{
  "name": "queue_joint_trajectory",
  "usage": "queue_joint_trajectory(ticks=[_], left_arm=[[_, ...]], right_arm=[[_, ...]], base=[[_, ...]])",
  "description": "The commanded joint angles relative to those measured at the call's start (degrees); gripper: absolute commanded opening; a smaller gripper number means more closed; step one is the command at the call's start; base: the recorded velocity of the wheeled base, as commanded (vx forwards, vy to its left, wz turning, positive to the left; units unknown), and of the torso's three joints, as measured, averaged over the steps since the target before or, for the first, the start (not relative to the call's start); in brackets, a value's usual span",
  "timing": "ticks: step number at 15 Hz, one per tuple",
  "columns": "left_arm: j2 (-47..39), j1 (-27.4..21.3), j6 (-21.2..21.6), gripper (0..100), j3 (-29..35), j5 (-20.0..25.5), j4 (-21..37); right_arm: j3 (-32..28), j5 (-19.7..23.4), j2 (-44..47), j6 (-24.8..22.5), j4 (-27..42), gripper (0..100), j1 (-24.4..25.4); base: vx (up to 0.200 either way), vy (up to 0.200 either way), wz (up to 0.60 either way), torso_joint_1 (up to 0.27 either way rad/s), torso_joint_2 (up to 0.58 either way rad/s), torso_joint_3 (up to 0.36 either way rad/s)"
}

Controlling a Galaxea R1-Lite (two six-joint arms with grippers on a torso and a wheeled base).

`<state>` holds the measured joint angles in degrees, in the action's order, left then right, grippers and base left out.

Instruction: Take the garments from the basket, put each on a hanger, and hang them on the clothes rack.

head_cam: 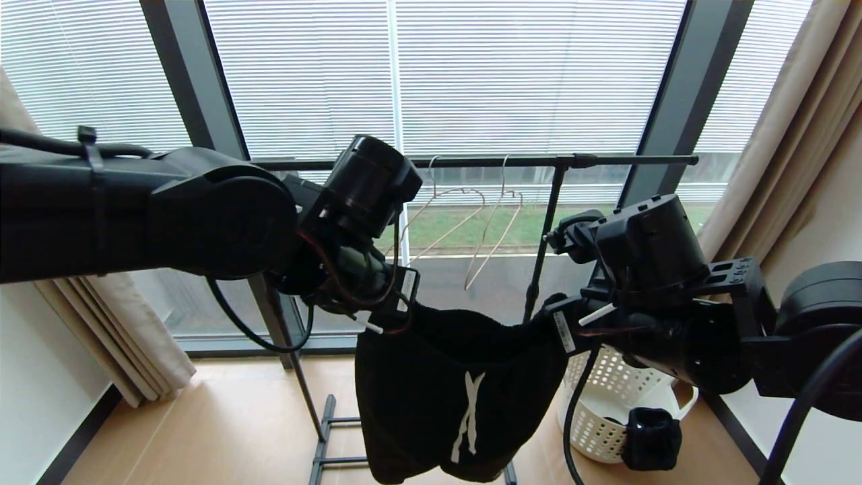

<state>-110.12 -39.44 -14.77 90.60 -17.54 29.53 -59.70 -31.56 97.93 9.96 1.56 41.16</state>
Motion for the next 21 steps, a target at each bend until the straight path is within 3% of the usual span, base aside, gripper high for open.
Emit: queue_joint_trajectory(ticks=[1,4,9,10,12,15,21], left_arm=[[-6.69,0.5,0.19,0,8.19,-0.21,0.27],[-7.3,0.5,0.54,0,12.5,-0.21,1.68],[-6.16,0.76,0.19,0,13.02,-0.3,1.85],[-6.16,0.68,0.19,0,13.55,-0.3,1.85],[-5.99,0.5,0.19,0,14.52,-0.3,1.85],[-5.99,0.33,0.1,0,16.45,-0.3,1.85],[-5.28,-0.82,-1.13,0,18.65,-0.3,1.85]], right_arm=[[0.63,0.01,-1.16,-0.47,0.29,0,1.56],[1.78,0.01,-0.9,-2.31,0.29,0,1.65],[2.57,-0.08,0.25,-3.46,1.34,0,0.94],[3.18,-0.08,0.25,-3.9,1.34,100,0.94],[4.06,0.1,0.25,-5.48,1.34,100,0.94],[8.37,3.7,-0.9,-11.19,0.29,100,0.94],[19.88,16.71,-4.06,-20.86,-15.18,100,0.94]], base=[[0.0,0.0,0.0,0.0,0.0,0.0],[0.0,0.0,0.0,0.0,0.0,0.0],[0.0,0.0,0.0,0.0,0.0,0.0],[0.0,0.0,0.0,0.0,0.0,0.0],[0.0,0.0,0.0,0.0,0.0,0.0],[0.0,0.0,0.0,0.0,0.0,0.0],[0.0,0.0,0.0,0.0,0.0,0.0]])
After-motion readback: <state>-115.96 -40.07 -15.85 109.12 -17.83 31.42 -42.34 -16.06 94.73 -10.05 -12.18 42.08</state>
